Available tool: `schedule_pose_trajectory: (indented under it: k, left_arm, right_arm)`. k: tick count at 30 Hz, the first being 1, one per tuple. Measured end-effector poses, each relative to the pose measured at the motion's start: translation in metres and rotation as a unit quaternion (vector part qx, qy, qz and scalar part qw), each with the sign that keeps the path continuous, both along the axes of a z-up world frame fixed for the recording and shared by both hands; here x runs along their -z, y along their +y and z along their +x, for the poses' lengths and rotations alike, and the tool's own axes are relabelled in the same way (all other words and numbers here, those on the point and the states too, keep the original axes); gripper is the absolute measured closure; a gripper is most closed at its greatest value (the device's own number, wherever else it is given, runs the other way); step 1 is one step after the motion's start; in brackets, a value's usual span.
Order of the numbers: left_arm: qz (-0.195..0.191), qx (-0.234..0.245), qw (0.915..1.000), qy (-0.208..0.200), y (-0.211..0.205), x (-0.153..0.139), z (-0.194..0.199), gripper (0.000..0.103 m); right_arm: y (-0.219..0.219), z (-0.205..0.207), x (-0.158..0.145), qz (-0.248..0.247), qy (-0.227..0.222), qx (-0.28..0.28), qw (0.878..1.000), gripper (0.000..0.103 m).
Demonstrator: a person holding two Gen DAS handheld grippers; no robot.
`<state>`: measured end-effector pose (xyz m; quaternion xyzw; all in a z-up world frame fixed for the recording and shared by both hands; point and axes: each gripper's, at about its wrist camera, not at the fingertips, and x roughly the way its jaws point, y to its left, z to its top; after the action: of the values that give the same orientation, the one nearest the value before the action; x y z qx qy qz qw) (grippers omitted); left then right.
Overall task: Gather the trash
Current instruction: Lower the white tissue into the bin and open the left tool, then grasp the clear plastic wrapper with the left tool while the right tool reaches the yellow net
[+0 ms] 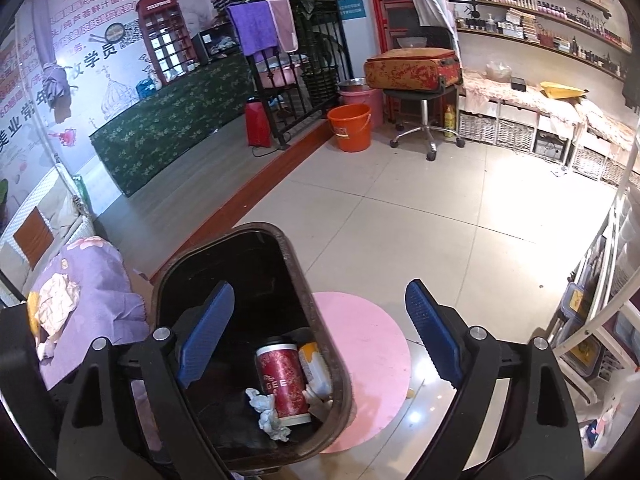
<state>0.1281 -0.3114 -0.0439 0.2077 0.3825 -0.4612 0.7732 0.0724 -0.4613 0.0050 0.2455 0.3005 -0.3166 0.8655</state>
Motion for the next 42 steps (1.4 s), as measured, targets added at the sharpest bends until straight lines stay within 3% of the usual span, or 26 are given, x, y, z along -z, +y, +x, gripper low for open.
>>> schedule_pose_trajectory:
  k: [4, 11, 17, 23, 28, 37, 40, 42]
  left_arm:
    - [0.003, -0.022, 0.9996, -0.017, 0.025, -0.006, 0.001, 0.009]
    - [-0.024, -0.087, 0.9957, -0.021, 0.086, -0.020, 0.016, 0.007]
    - [-0.047, -0.188, 0.9810, -0.015, 0.153, -0.026, 0.040, 0.007]
    - [-0.042, -0.299, 0.9526, -0.037, 0.227, -0.030, 0.058, 0.007]
    - [-0.046, -0.384, 0.9214, -0.041, 0.289, -0.035, 0.073, 0.007]
    - [-0.033, -0.487, 0.8703, -0.064, 0.387, -0.040, 0.094, 0.007]
    - [-0.027, -0.506, 0.8592, -0.074, 0.419, -0.040, 0.100, 0.007]
    - [-0.014, -0.508, 0.8579, -0.074, 0.437, -0.036, 0.111, 0.007]
  right_arm:
    - [0.010, 0.013, 0.003, 0.021, -0.005, -0.040, 0.999, 0.012]
    - [0.048, 0.048, 0.007, 0.031, -0.004, -0.114, 0.993, 0.012]
    - [0.089, 0.082, 0.009, 0.038, 0.001, -0.180, 0.983, 0.012]
    - [0.134, 0.114, 0.008, 0.040, 0.003, -0.250, 0.967, 0.012]
    - [0.177, 0.138, 0.005, 0.041, 0.006, -0.308, 0.950, 0.012]
    - [0.264, 0.190, -0.005, 0.047, -0.001, -0.425, 0.904, 0.012]
    - [0.292, 0.210, -0.008, 0.041, 0.000, -0.452, 0.891, 0.012]
    - [0.309, 0.227, -0.010, 0.047, -0.001, -0.469, 0.882, 0.012]
